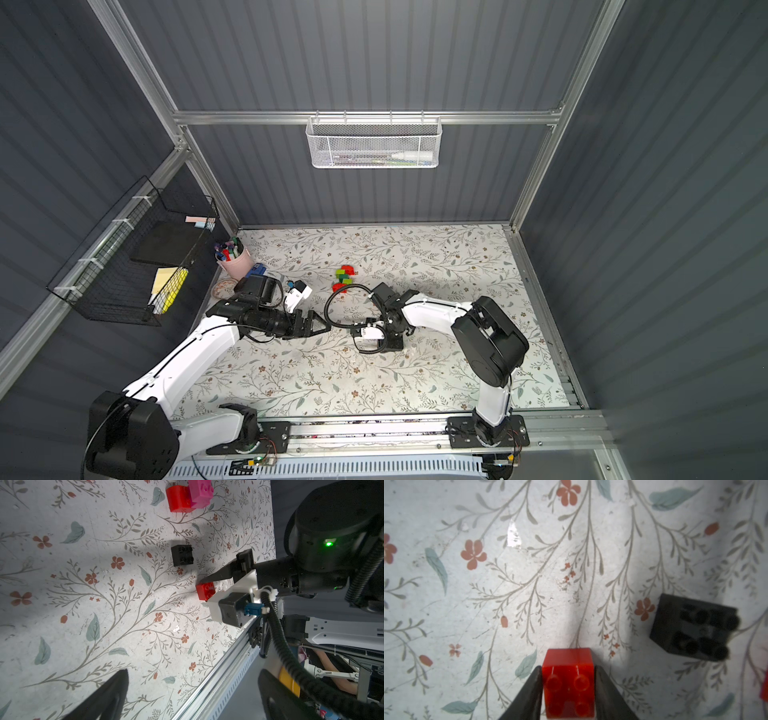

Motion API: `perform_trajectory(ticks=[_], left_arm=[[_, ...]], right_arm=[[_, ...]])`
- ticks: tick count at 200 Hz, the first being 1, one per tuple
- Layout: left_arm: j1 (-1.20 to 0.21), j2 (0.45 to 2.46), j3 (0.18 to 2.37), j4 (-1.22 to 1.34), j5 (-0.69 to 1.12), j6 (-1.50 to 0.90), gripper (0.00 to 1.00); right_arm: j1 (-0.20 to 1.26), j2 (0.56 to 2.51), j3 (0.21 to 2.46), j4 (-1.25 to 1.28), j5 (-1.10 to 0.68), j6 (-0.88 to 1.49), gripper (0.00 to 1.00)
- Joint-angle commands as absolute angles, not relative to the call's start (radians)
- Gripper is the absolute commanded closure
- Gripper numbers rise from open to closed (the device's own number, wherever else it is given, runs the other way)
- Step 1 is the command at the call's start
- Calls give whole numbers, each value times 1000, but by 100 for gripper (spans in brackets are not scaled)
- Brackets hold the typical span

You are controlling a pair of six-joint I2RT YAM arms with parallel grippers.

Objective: Assemble the letter s with lego
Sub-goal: Pick up the lego brick from the center of the board, then assemble the lego brick with the lego brick.

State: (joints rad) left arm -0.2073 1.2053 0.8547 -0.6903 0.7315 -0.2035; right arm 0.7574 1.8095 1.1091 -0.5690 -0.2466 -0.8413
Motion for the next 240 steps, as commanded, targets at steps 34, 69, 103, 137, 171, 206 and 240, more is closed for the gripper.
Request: perform_trajectory(ticks=[34, 69, 103, 137, 171, 206, 240], left_arm=[[-204, 1220, 869, -721, 736, -177, 1], [-204, 1214, 871, -721, 727, -186, 0], [-204, 1206, 865, -718, 723, -190, 0], [-204, 1204, 865, -714, 723, -193, 0], [-204, 1206, 866, -715, 723, -192, 0], [-204, 1208, 866, -714, 724, -192, 0], [-204, 1208, 865, -713, 726, -192, 1]], right_arm=[[746, 1779, 1202, -658, -276, -838, 70], [726, 1801, 1286, -695, -245, -851, 71], [718, 1859, 1352, -702, -215, -825, 71], [718, 1911, 1381, -681, -206, -788, 72], [711, 1943, 1401, -684, -195, -764, 72], [700, 1942, 1401, -676, -219, -751, 72], [698, 1909, 1382, -658, -225, -759, 73]])
